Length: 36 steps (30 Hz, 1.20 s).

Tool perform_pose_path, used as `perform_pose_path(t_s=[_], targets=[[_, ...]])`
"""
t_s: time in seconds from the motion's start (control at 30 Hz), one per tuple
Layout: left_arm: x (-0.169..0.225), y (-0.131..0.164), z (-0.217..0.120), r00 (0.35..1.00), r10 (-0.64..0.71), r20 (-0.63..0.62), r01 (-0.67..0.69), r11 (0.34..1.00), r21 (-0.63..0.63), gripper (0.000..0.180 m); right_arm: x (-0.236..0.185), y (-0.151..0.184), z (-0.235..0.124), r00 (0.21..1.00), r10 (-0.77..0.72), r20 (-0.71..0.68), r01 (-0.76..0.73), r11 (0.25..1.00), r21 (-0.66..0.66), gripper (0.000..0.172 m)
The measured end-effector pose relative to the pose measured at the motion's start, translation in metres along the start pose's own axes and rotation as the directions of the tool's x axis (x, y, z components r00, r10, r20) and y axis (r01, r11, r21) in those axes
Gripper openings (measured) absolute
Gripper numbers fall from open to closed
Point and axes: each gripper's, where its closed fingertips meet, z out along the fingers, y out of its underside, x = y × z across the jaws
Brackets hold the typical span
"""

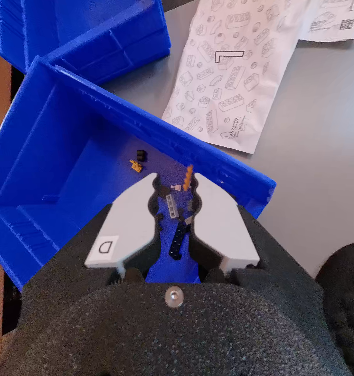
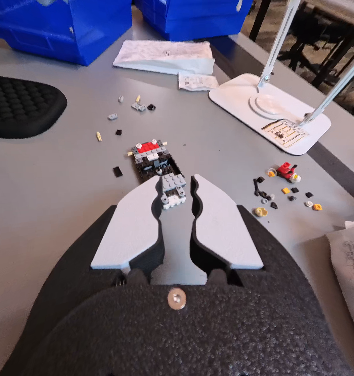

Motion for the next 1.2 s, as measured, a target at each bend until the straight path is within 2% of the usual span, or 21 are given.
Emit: perform_pose_path(t_s=[0.07,0.13,0.2,0.27,0.33,0.4,0.5,0.57,0.63,0.67,0.7,0.77,0.83,1.03,1.1,1.2], targets=[[-0.004,-0.006,-0.001,0.999,0.002,0.039,-0.003,1.000,0.028,0.040,-0.002,0.010,0.005,1.000,-0.021,0.008,0.021,0.999,-0.046,0.028],[-0.007,-0.014,-0.006,0.998,0.008,0.069,-0.013,0.997,0.072,0.046,-0.004,0.020,0.010,0.999,-0.037,0.021,0.039,0.995,-0.096,0.031],[-0.008,-0.023,-0.011,0.995,0.017,0.094,-0.029,0.992,0.126,0.049,-0.008,0.029,0.014,0.998,-0.051,0.041,0.056,0.989,-0.135,0.034],[0.004,-0.042,-0.022,0.995,0.056,0.077,-0.073,0.968,0.240,0.045,-0.010,0.036,0.019,0.996,-0.063,0.059,0.072,0.983,-0.169,0.037],[0.031,-0.066,-0.036,0.993,0.117,0.014,-0.113,0.918,0.380,0.041,-0.008,0.043,0.023,0.995,-0.077,0.064,0.089,0.977,-0.195,0.041],[0.049,-0.081,-0.046,0.984,0.176,0.035,-0.173,0.877,0.448,0.040,-0.003,0.047,0.027,0.993,-0.097,0.074,0.111,0.969,-0.222,0.046],[0.103,-0.100,-0.057,0.943,0.329,-0.053,-0.243,0.787,0.567,0.041,-0.002,0.048,0.032,0.987,-0.096,0.130,0.126,0.962,-0.243,0.048],[0.150,-0.103,-0.061,0.888,0.422,-0.184,-0.228,0.750,0.621,0.044,-0.005,0.051,0.037,0.979,-0.097,0.177,0.142,0.953,-0.267,0.051],[0.197,-0.100,-0.065,0.799,0.508,-0.322,-0.195,0.725,0.661,0.044,-0.007,0.055,0.044,0.974,-0.114,0.196,0.168,0.942,-0.290,0.055],[0.218,-0.095,-0.064,0.752,0.543,-0.374,-0.192,0.723,0.664,0.045,-0.007,0.054,0.048,0.974,-0.120,0.194,0.173,0.944,-0.282,0.054],[0.234,-0.089,-0.060,0.714,0.568,-0.410,-0.203,0.728,0.655,0.045,-0.009,0.053,0.050,0.972,-0.122,0.199,0.175,0.945,-0.276,0.045],[0.250,-0.076,-0.046,0.673,0.607,-0.424,-0.269,0.734,0.624,0.045,-0.010,0.054,0.048,0.968,-0.134,0.210,0.192,0.938,-0.288,0.044],[0.253,-0.065,-0.033,0.657,0.622,-0.427,-0.322,0.743,0.587,0.042,-0.005,0.059,0.040,0.971,-0.137,0.195,0.196,0.925,-0.326,0.044],[0.254,-0.051,-0.025,0.619,0.640,-0.455,-0.348,0.743,0.571,0.032,0.017,0.070,0.020,0.980,-0.154,0.125,0.190,0.908,-0.372,0.045],[0.257,-0.049,-0.024,0.607,0.634,-0.479,-0.341,0.752,0.564,0.031,0.021,0.067,0.019,0.981,-0.166,0.097,0.190,0.911,-0.366,0.052],[0.261,-0.047,-0.024,0.601,0.632,-0.490,-0.334,0.755,0.565,0.028,0.023,0.048,0.014,0.983,-0.177,0.053,0.185,0.939,-0.290,0.063]])
